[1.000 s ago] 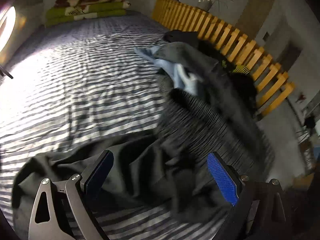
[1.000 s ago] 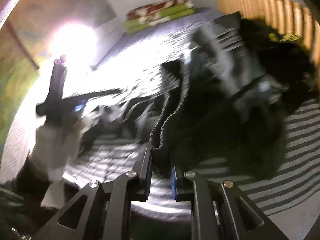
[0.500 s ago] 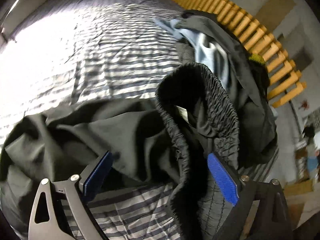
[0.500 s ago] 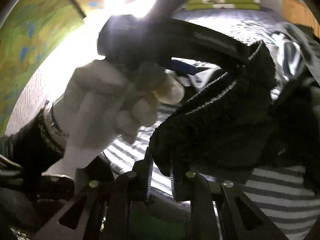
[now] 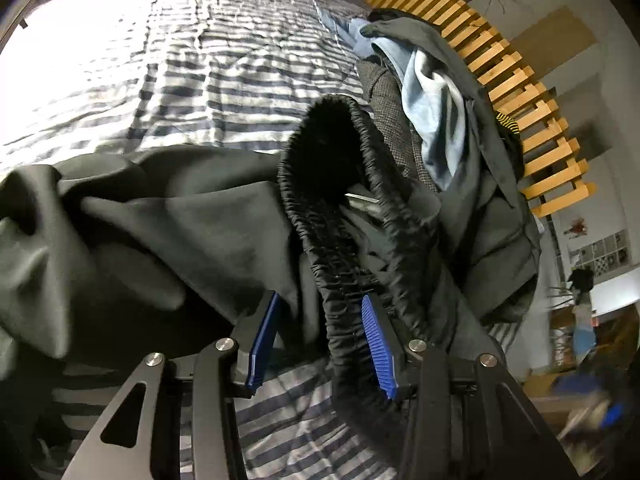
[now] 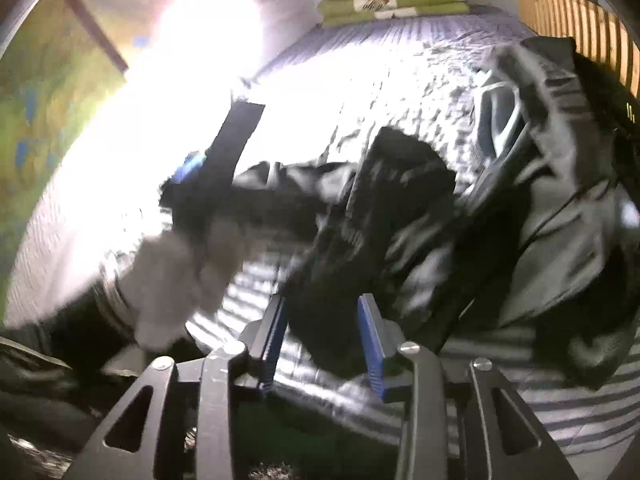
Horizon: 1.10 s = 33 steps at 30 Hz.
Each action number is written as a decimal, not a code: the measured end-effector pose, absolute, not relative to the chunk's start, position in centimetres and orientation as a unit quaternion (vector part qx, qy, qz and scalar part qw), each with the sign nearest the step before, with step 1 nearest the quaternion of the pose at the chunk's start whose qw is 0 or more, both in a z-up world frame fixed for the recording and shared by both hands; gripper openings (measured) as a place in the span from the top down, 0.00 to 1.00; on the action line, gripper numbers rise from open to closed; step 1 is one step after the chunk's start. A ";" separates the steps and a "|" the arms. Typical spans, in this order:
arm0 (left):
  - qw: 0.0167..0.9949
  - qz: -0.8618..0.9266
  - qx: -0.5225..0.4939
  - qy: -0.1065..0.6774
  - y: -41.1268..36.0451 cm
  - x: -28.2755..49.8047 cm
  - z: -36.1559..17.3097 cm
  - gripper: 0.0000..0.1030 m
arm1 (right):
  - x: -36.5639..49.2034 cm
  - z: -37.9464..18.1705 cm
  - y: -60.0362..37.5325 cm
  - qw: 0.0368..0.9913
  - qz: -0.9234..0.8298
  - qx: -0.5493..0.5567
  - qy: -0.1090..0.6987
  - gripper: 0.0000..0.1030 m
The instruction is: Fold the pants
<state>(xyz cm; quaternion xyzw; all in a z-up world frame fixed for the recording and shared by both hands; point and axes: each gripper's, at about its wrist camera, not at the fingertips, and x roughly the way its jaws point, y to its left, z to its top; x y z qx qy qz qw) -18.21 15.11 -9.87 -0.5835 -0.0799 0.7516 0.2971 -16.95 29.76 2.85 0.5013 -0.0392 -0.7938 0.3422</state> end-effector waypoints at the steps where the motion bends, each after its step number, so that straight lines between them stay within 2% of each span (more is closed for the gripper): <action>1: 0.295 0.753 -0.582 -0.083 14.9 -18.1 -9.9 0.56 | -17.8 3.6 30.2 0.341 -0.797 0.497 -0.045 0.66; 6: 0.284 0.753 -0.583 -0.108 13.4 -17.8 -10.4 0.56 | -22.1 4.9 29.2 0.294 -0.819 0.492 -0.009 0.66; 18: 0.301 0.750 -0.580 -0.101 14.9 -16.0 -11.7 0.57 | -30.6 -1.5 20.1 0.251 -0.772 0.582 0.049 0.65; 24: 0.297 0.752 -0.581 -0.090 15.0 -15.3 -12.0 0.56 | -30.7 -3.7 18.3 0.213 -0.765 0.591 0.143 0.65; 27: 0.292 0.760 -0.576 -0.077 14.9 -15.2 -11.8 0.53 | -30.8 -3.6 20.5 0.207 -0.768 0.593 0.126 0.79; 29: 0.289 0.761 -0.576 -0.078 14.7 -15.3 -11.8 0.49 | -31.0 -3.2 22.5 0.195 -0.773 0.594 0.107 0.83; 30: 0.290 0.760 -0.576 -0.081 14.7 -15.4 -11.9 0.49 | -31.0 -2.9 23.4 0.192 -0.775 0.595 0.096 0.90; 33: 0.288 0.761 -0.577 -0.072 15.2 -15.8 -11.9 0.49 | -30.7 -2.1 25.9 0.187 -0.779 0.594 0.076 0.93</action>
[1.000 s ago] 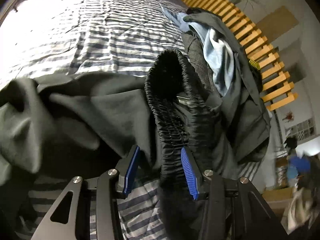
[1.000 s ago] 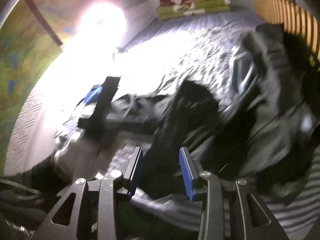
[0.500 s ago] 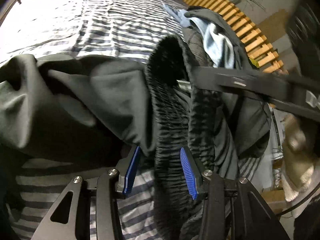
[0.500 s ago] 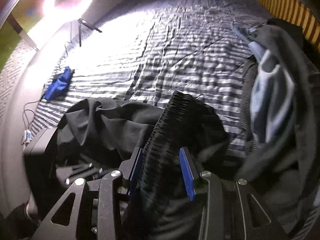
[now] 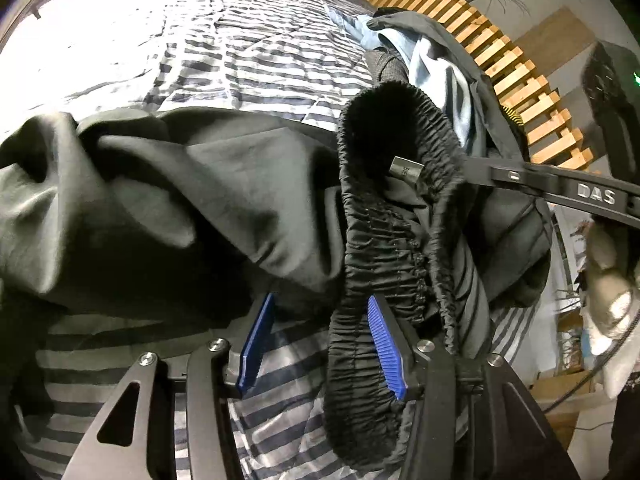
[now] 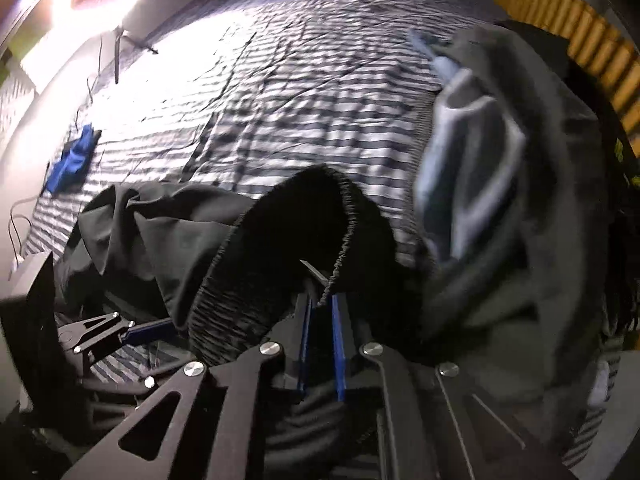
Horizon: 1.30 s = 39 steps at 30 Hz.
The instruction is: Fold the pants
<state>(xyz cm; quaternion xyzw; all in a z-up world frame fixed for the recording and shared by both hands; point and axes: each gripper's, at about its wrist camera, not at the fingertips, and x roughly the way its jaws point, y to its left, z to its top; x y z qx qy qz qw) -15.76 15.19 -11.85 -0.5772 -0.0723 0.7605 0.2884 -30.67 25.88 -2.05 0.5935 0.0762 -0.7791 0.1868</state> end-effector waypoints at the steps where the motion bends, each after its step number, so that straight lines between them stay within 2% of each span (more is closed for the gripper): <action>1: 0.287 0.762 -0.577 -0.070 15.3 -15.8 -11.8 0.49 | -30.6 -1.8 26.5 0.185 -0.781 0.592 0.075 0.94; 7: 0.291 0.759 -0.580 -0.048 17.5 -16.8 -12.2 0.48 | -30.5 -1.7 28.6 0.177 -0.786 0.590 0.063 0.94; 10: 0.283 0.765 -0.577 -0.049 17.2 -16.9 -12.2 0.38 | -30.3 -1.8 29.0 0.168 -0.790 0.586 0.071 0.98; 12: 0.279 0.772 -0.569 -0.047 17.0 -16.7 -12.0 0.19 | -30.1 -2.0 30.0 0.155 -0.790 0.587 0.079 0.98; 14: 0.283 0.772 -0.567 -0.048 17.4 -16.8 -12.0 0.19 | -30.2 -2.7 31.6 0.147 -0.787 0.597 0.060 0.98; 16: 0.292 0.771 -0.565 -0.041 18.2 -16.9 -12.0 0.25 | -30.2 -2.7 32.9 0.149 -0.785 0.600 0.027 0.97; 18: 0.305 0.765 -0.566 -0.028 19.3 -16.5 -12.0 0.51 | -29.9 -1.9 33.1 0.154 -0.792 0.590 0.006 0.96; 20: 0.307 0.769 -0.561 -0.023 19.8 -16.1 -11.8 0.57 | -29.5 -1.0 32.3 0.173 -0.793 0.584 0.003 0.83; 21: 0.306 0.771 -0.557 -0.023 19.9 -15.9 -11.6 0.59 | -29.3 -0.6 31.6 0.180 -0.793 0.581 0.004 0.67; 22: 0.306 0.772 -0.557 -0.027 19.8 -15.9 -11.5 0.60 | -29.1 -0.4 30.6 0.186 -0.795 0.578 0.007 0.56; 25: 0.303 0.771 -0.559 -0.043 19.3 -15.9 -11.4 0.66 | -29.2 -0.8 28.1 0.199 -0.786 0.585 0.006 0.54; 32: 0.310 0.773 -0.552 -0.039 18.8 -15.2 -10.9 0.70 | -30.7 -4.8 24.6 0.153 -0.771 0.619 0.004 0.54; 33: 0.312 0.775 -0.549 -0.034 18.7 -15.0 -10.7 0.70 | -30.9 -5.3 24.5 0.146 -0.769 0.623 0.004 0.54; 36: 0.315 0.783 -0.537 -0.016 17.9 -14.2 -10.1 0.70 | -30.9 -6.0 25.2 0.131 -0.769 0.624 0.034 0.66; 38: 0.315 0.788 -0.529 -0.008 17.1 -13.6 -9.7 0.67 | -30.7 -5.5 27.1 0.131 -0.770 0.624 0.023 0.83; 39: 0.313 0.789 -0.528 -0.009 16.7 -13.3 -9.4 0.67 | -30.6 -5.2 28.0 0.123 -0.773 0.622 0.027 0.95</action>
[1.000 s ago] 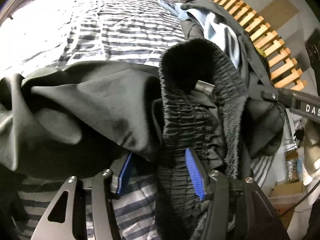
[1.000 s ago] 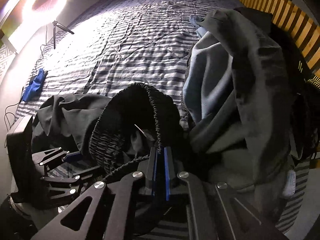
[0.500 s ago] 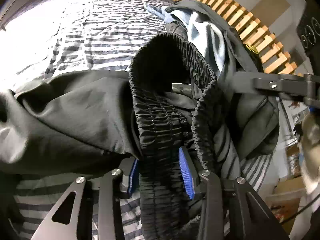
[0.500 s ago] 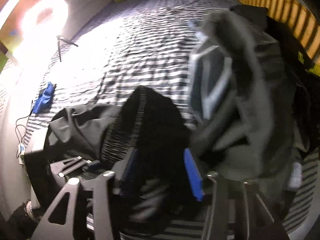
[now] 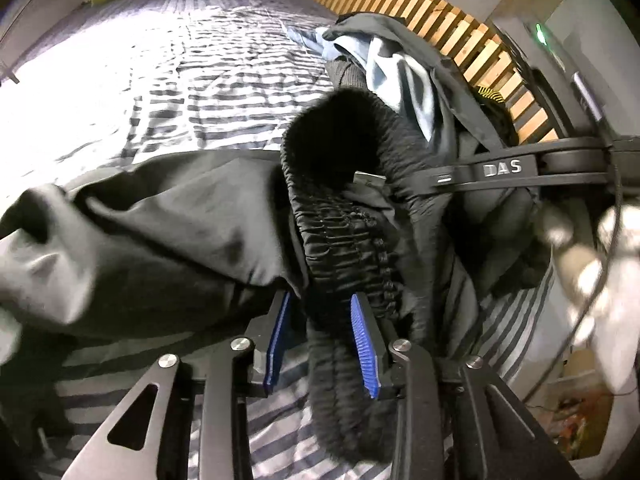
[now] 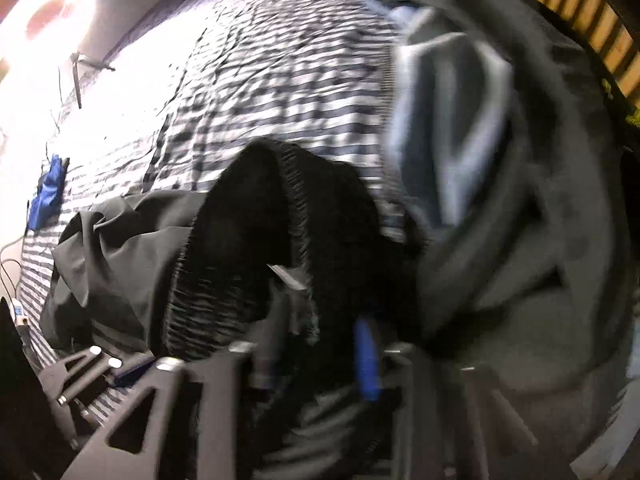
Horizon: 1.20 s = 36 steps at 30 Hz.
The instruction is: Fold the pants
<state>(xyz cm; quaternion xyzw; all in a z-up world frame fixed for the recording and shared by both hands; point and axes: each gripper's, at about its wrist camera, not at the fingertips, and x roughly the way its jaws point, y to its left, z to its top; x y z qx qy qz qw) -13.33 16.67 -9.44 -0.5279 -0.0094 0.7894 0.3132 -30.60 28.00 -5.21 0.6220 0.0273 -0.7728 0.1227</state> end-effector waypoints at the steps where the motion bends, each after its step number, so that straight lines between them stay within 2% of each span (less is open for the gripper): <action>1: 0.314 0.790 -0.526 -0.015 16.2 -13.1 -9.2 0.67 | -30.5 -4.9 29.1 0.116 -0.777 0.618 0.031 0.95; 7: 0.332 0.781 -0.529 -0.007 16.7 -12.9 -8.8 0.66 | -29.5 -4.0 34.0 0.110 -0.779 0.618 0.002 0.95; 9: 0.336 0.772 -0.539 -0.008 17.3 -12.8 -9.2 0.58 | -29.1 -3.8 34.8 0.114 -0.778 0.617 -0.003 0.95; 16: 0.336 0.787 -0.517 0.022 19.1 -11.9 -8.1 0.51 | -27.2 -2.8 40.0 0.109 -0.790 0.601 -0.049 0.95; 18: 0.329 0.798 -0.504 0.037 19.7 -12.2 -7.6 0.43 | -26.7 -2.9 41.6 0.103 -0.791 0.600 -0.065 0.95; 21: 0.330 0.799 -0.500 0.053 21.0 -12.8 -7.4 0.43 | -26.1 -2.7 42.7 0.103 -0.791 0.598 -0.078 0.95; 23: 0.342 0.794 -0.498 0.063 22.2 -12.9 -7.5 0.47 | -25.8 -2.5 42.6 0.105 -0.793 0.596 -0.072 0.95; 25: 0.356 0.780 -0.509 0.072 23.4 -13.1 -8.0 0.82 | -25.7 -2.2 42.6 0.108 -0.795 0.592 -0.069 0.95; 26: 0.359 0.772 -0.521 0.070 23.8 -13.3 -8.3 0.94 | -25.7 -2.1 42.5 0.110 -0.797 0.591 -0.066 0.95; 28: 0.357 0.769 -0.528 0.057 23.6 -13.8 -7.9 0.95 | -25.5 -1.5 42.3 0.110 -0.802 0.585 -0.054 0.95; 31: 0.347 0.784 -0.514 0.017 21.4 -15.8 -4.1 0.95 | -25.6 1.2 41.9 0.106 -0.823 0.557 -0.032 0.95; 33: 0.327 0.809 -0.489 0.000 19.1 -17.8 0.1 0.95 | -26.8 3.7 41.0 0.108 -0.838 0.534 -0.025 0.95; 36: 0.299 0.846 -0.440 -0.027 14.1 -20.5 8.3 0.95 | -28.7 10.7 38.9 0.115 -0.873 0.473 -0.002 0.95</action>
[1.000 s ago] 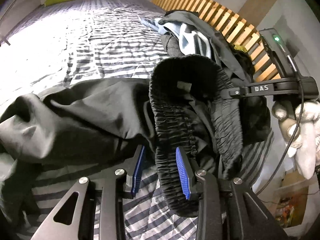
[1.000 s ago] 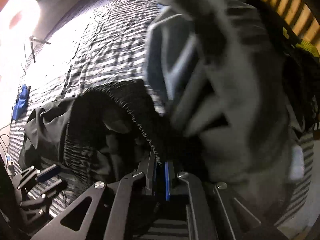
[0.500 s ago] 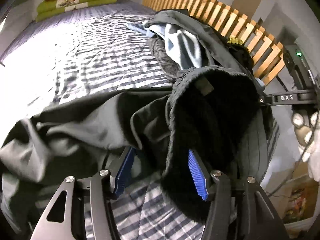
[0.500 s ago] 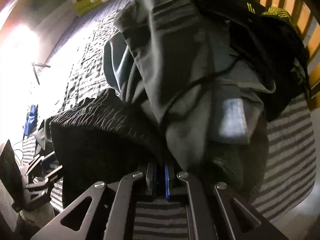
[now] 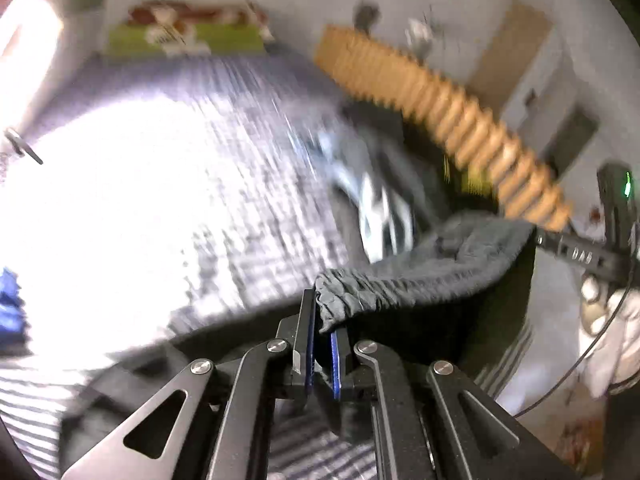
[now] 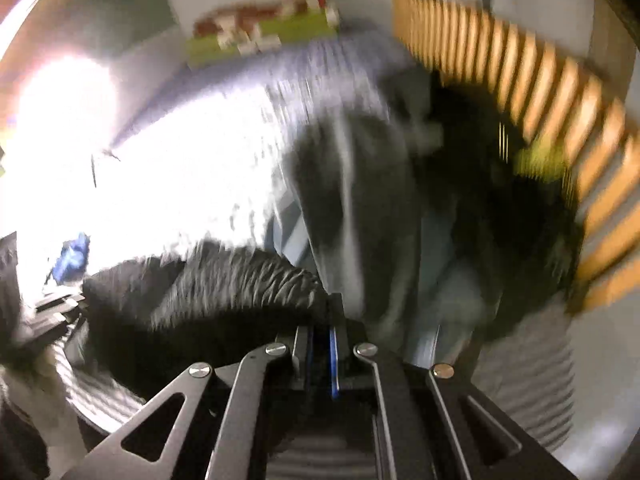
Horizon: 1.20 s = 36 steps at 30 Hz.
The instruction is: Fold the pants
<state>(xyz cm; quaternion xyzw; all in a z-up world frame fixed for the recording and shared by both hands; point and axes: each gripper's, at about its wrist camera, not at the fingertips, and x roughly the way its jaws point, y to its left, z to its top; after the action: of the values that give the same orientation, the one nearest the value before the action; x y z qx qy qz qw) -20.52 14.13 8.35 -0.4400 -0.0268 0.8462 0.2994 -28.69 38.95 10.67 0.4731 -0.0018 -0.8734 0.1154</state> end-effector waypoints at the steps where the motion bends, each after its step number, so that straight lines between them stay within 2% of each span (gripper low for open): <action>1: 0.296 0.855 -0.426 -0.031 12.8 -20.8 10.5 0.95 | -29.2 13.2 37.9 0.126 -0.883 0.452 0.004 0.95; 4: 0.263 0.897 -0.356 -0.013 8.8 -20.3 18.5 0.95 | -29.9 19.7 34.2 0.165 -0.903 0.397 0.017 0.95; 8: 0.232 0.925 -0.302 0.006 5.2 -18.7 25.6 0.95 | -30.0 26.9 28.2 0.183 -0.927 0.322 0.053 0.95; 13: 0.205 0.945 -0.256 -0.005 1.4 -17.2 31.7 0.95 | -30.2 33.8 24.2 0.219 -0.937 0.271 0.022 0.95; 16: 0.185 0.953 -0.237 -0.040 -2.4 -16.9 34.1 0.95 | -29.8 37.3 20.5 0.241 -0.937 0.252 0.019 0.95; 21: 0.117 0.963 -0.223 -0.099 -12.2 -16.9 36.5 0.95 | -29.1 40.3 12.0 0.297 -0.923 0.243 0.029 0.95; 28: -0.079 0.982 -0.134 -0.107 -27.5 -11.8 43.2 0.95 | -24.9 43.1 -5.4 0.412 -0.882 0.219 0.061 0.95; 32: -0.136 0.982 -0.076 -0.110 -31.9 -7.0 48.1 0.95 | -19.4 46.7 -11.1 0.486 -0.855 0.170 0.061 0.95; 36: -0.143 0.984 -0.066 -0.079 -31.0 -5.7 50.0 0.95 | -15.8 48.6 -10.9 0.517 -0.843 0.137 0.059 0.95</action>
<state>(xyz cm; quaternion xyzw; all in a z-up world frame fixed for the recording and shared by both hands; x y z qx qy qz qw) -5.65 -30.96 49.96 -0.0662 -0.0786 0.9843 -0.1433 -15.82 -10.88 48.55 0.1368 0.0590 -0.8432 0.5166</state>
